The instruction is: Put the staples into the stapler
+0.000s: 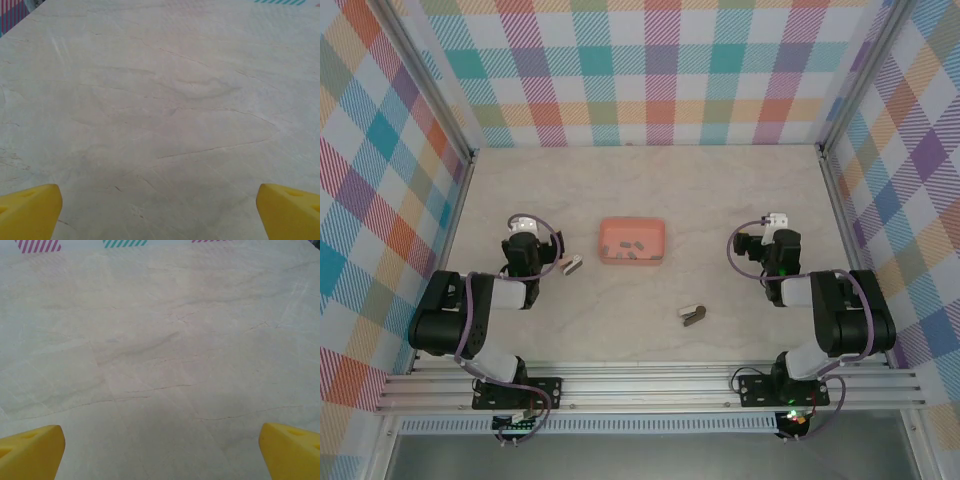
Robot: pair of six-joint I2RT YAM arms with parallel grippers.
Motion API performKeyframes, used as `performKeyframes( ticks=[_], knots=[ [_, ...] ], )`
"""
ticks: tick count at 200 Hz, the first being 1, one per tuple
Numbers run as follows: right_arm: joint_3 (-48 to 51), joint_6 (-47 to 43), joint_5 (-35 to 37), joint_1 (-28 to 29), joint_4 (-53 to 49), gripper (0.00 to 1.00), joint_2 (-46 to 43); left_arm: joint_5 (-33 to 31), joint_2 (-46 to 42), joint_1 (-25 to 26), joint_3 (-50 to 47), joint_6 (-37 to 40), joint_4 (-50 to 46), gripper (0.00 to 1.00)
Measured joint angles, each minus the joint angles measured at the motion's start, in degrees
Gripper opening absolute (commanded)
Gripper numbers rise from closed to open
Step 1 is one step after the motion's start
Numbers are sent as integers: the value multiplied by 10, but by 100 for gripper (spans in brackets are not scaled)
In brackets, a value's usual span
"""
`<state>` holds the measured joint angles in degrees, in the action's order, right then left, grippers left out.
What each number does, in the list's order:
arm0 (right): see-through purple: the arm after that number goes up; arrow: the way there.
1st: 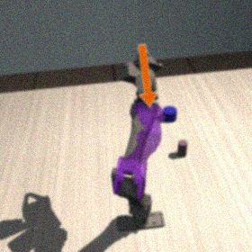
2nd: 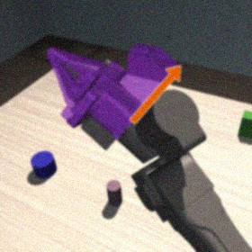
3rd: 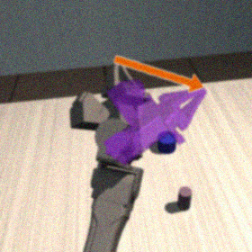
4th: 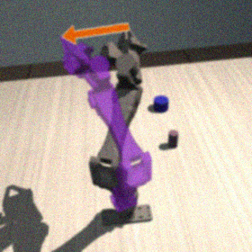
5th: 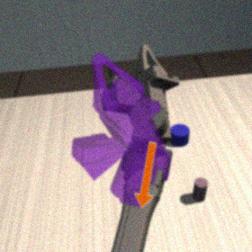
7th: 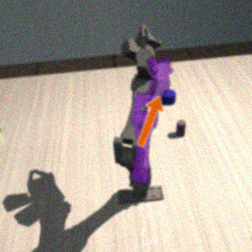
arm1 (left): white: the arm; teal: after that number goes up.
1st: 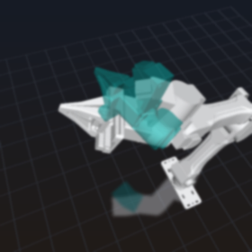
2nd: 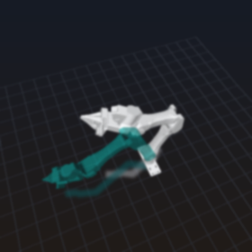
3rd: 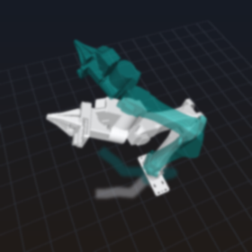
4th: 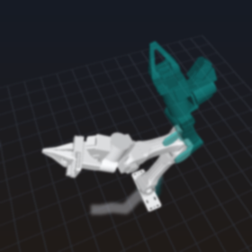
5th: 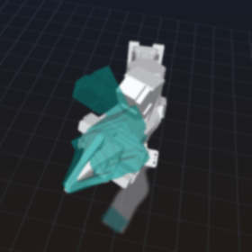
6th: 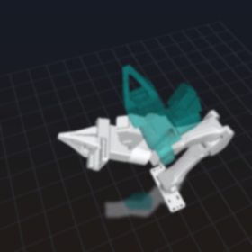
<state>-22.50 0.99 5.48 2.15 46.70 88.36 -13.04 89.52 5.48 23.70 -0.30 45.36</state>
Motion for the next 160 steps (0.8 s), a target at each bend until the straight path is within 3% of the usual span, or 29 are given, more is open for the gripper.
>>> performKeyframes(
  ticks=[160],
  knots=[
    [0, 0, 0, 0, 0, 99, 0, 6, 0, 0, 0, 2, 0, 100]
  ],
)
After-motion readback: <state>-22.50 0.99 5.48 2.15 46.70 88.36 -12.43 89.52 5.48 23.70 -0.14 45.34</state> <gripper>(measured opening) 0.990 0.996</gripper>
